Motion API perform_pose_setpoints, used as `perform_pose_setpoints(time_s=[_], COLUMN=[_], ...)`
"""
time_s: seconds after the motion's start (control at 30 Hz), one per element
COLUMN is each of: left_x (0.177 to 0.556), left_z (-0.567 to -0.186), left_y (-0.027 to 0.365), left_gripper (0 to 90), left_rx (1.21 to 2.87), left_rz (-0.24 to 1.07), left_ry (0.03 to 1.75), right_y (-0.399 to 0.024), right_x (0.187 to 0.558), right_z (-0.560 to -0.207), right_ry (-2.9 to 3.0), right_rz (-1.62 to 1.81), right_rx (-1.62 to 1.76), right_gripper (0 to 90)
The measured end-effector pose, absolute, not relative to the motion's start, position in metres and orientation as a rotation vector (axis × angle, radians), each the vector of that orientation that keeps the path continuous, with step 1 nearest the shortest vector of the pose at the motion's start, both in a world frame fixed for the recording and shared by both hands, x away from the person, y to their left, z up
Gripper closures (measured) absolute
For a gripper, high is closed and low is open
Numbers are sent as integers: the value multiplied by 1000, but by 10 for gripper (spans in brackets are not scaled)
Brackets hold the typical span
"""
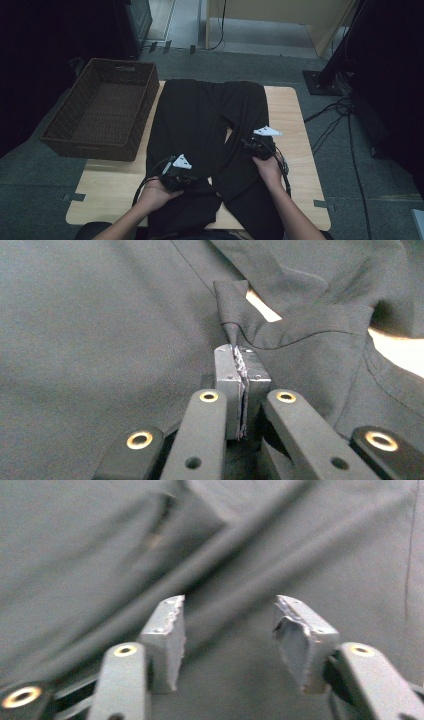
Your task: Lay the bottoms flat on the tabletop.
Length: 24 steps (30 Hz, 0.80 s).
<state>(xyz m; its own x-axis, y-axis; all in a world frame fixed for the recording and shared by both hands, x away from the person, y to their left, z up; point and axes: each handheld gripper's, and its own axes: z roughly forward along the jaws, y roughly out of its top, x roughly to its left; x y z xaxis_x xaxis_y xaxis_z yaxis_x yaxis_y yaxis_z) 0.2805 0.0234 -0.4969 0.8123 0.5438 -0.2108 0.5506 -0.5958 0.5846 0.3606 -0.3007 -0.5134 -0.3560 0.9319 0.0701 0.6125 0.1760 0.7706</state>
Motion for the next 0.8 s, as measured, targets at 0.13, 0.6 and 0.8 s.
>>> perform_pose_setpoints(time_s=[0.13, 0.6, 0.8], left_x=[281, 283, 269], left_z=[-498, -498, -499], left_y=[27, 40, 29], left_gripper=[896, 898, 900], left_rx=[2334, 2317, 2341], left_rz=[-18, -38, -90], left_ry=[818, 880, 829], right_y=[-312, -346, -357], right_x=[371, 348, 322], right_z=[-520, -514, -511], right_ry=[2011, 2055, 2093], right_rz=[968, 884, 863], right_rx=[1502, 1517, 1532], right_gripper=[455, 891, 895])
